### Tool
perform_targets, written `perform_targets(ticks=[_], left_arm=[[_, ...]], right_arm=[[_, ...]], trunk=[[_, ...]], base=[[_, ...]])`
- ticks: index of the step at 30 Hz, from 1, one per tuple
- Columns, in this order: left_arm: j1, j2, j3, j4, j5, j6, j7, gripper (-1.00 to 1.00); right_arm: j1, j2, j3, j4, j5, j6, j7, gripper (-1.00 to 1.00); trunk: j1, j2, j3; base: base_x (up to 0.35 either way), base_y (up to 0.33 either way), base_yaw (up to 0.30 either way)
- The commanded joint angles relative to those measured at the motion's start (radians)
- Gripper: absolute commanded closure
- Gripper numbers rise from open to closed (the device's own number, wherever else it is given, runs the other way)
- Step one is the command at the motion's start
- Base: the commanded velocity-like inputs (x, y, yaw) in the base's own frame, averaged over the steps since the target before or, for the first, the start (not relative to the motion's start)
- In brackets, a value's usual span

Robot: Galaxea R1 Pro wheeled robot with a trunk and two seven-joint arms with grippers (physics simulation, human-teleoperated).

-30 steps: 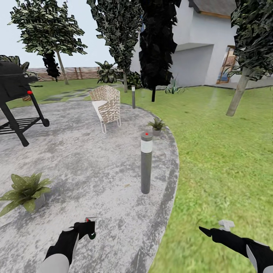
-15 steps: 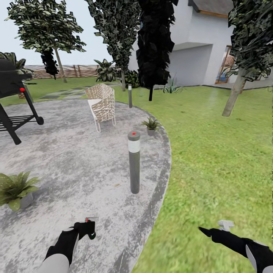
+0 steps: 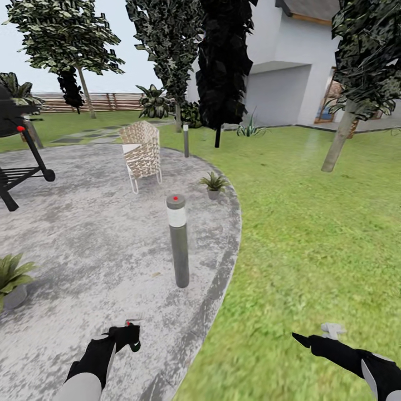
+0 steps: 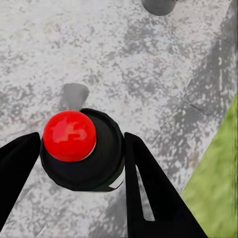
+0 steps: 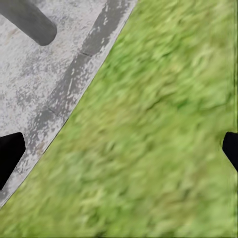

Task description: Pick up the pesticide atomizer in the garden and spray insectifuge to fully cover both potted plants in the garden.

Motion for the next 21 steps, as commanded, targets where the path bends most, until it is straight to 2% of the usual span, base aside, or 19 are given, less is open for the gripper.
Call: perform_targets(ticks=[1, 21], left_arm=[[-0.001, -0.002, 0.008, -0.004, -0.005, 0.004, -0.009, 1.0], [-0.001, -0.002, 0.008, -0.004, -0.005, 0.004, -0.009, 1.0]], right_arm=[[-0.001, 0.001, -0.008, -0.001, 0.003, 0.01, 0.007, -1.0], [-0.001, 0.001, -0.007, -0.001, 0.003, 0.01, 0.007, -1.0]], trunk=[[0.0, 0.0, -0.001], [0.0, 0.0, -0.001]], base=[[0.075, -0.321, 0.0], [0.006, -0.322, 0.0]])
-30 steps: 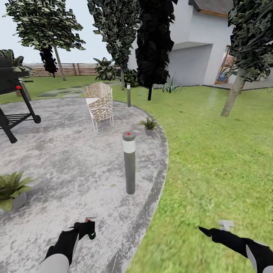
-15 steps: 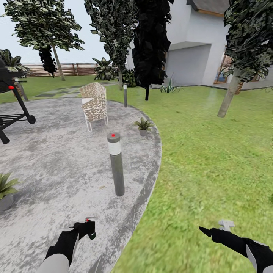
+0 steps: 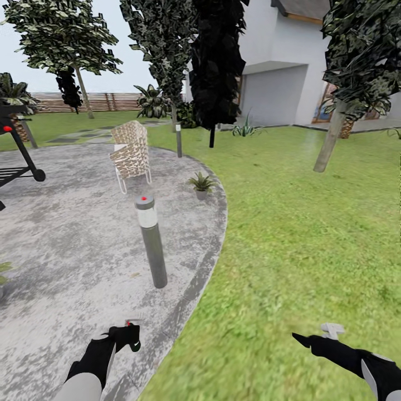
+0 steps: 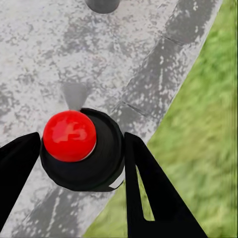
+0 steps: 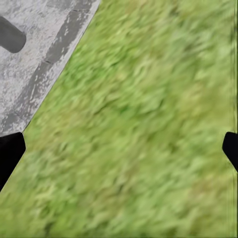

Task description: Pick up the pesticide atomizer in the garden and spray insectifuge to fully cover both potted plants in the garden.

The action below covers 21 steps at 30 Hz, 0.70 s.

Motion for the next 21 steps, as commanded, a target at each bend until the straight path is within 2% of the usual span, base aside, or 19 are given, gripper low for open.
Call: perform_targets(ticks=[1, 8, 21], left_arm=[[-0.001, -0.002, 0.008, -0.004, -0.005, 0.004, -0.009, 1.0], [-0.001, -0.001, 0.008, -0.004, -0.006, 0.004, -0.009, 1.0], [-0.001, -0.001, 0.008, -0.004, -0.007, 0.004, -0.009, 1.0]], right_arm=[[-0.001, 0.001, -0.008, -0.001, 0.003, 0.01, 0.007, -1.0], [-0.001, 0.001, -0.009, -0.001, 0.003, 0.01, 0.007, -1.0], [-0.001, -0.004, -0.01, 0.004, 0.003, 0.006, 0.004, -1.0]], trunk=[[0.0, 0.0, -0.001], [0.0, 0.0, -0.001], [0.0, 0.0, -0.001]], base=[[0.0, -0.322, 0.0], [0.076, -0.321, 0.0], [0.177, -0.295, 0.0]])
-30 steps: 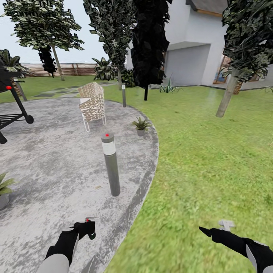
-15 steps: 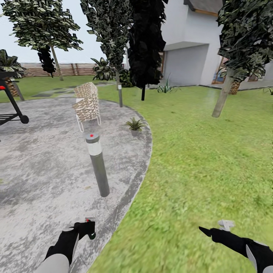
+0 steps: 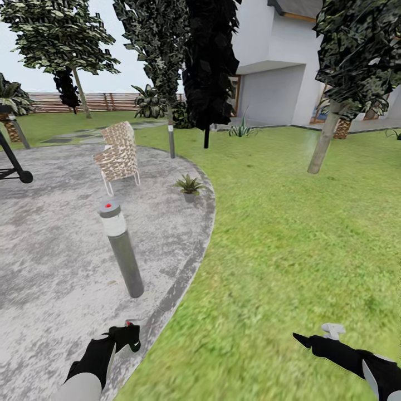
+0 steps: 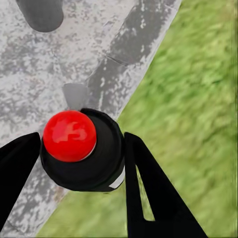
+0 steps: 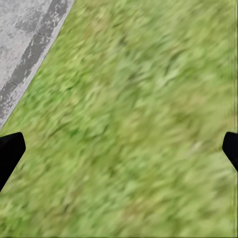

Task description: Pick up the pesticide atomizer in the garden and spray insectifuge to fully cover both potted plants in the garden.

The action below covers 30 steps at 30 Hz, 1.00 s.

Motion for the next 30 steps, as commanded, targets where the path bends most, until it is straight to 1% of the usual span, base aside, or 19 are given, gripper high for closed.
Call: perform_targets(ticks=[1, 18, 30], left_arm=[[-0.001, -0.002, 0.008, -0.004, -0.005, 0.004, -0.009, 1.0], [-0.001, -0.001, 0.008, -0.004, -0.005, 0.004, -0.009, 1.0], [-0.001, 0.0, 0.008, -0.004, -0.005, 0.004, -0.009, 1.0]], right_arm=[[-0.001, 0.001, -0.008, -0.001, 0.003, 0.01, 0.007, -1.0], [-0.001, 0.001, -0.008, -0.001, 0.003, 0.012, 0.008, -1.0], [-0.001, 0.001, -0.007, -0.002, 0.003, 0.012, 0.01, -1.0]], trunk=[[0.0, 0.0, -0.001], [0.0, 0.0, -0.001], [0.0, 0.0, -0.001]], base=[[0.186, -0.291, 0.0], [0.198, -0.284, 0.0], [0.254, -0.236, 0.0]])
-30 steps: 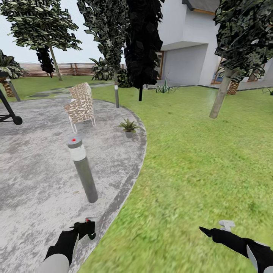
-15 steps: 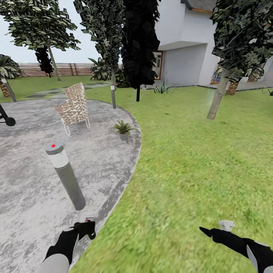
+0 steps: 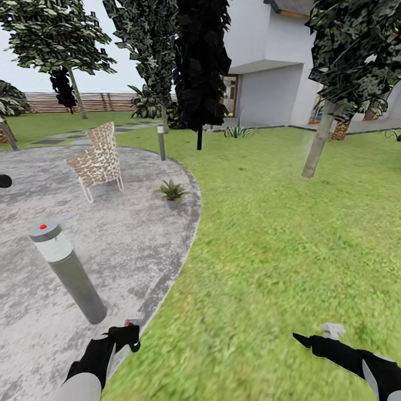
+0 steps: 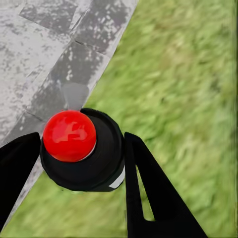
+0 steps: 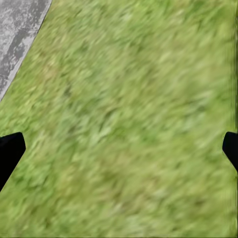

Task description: Pick up the pesticide atomizer in the garden and spray insectifuge to fully cover both potted plants in the garden.

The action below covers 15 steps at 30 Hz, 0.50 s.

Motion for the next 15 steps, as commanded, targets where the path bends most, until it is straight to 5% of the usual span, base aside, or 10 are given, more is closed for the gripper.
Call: perform_targets(ticks=[1, 15], left_arm=[[-0.001, -0.002, 0.008, -0.003, -0.005, 0.004, -0.009, 1.0], [-0.001, 0.0, 0.008, -0.003, -0.004, 0.004, -0.009, 1.0]], right_arm=[[-0.001, 0.001, -0.008, -0.001, 0.003, 0.01, 0.007, -1.0], [-0.001, 0.001, -0.008, -0.001, 0.003, 0.01, 0.012, -1.0]], trunk=[[0.0, 0.0, -0.001], [0.0, 0.0, -0.001]], base=[[0.286, -0.177, 0.0], [0.325, -0.03, 0.0]])
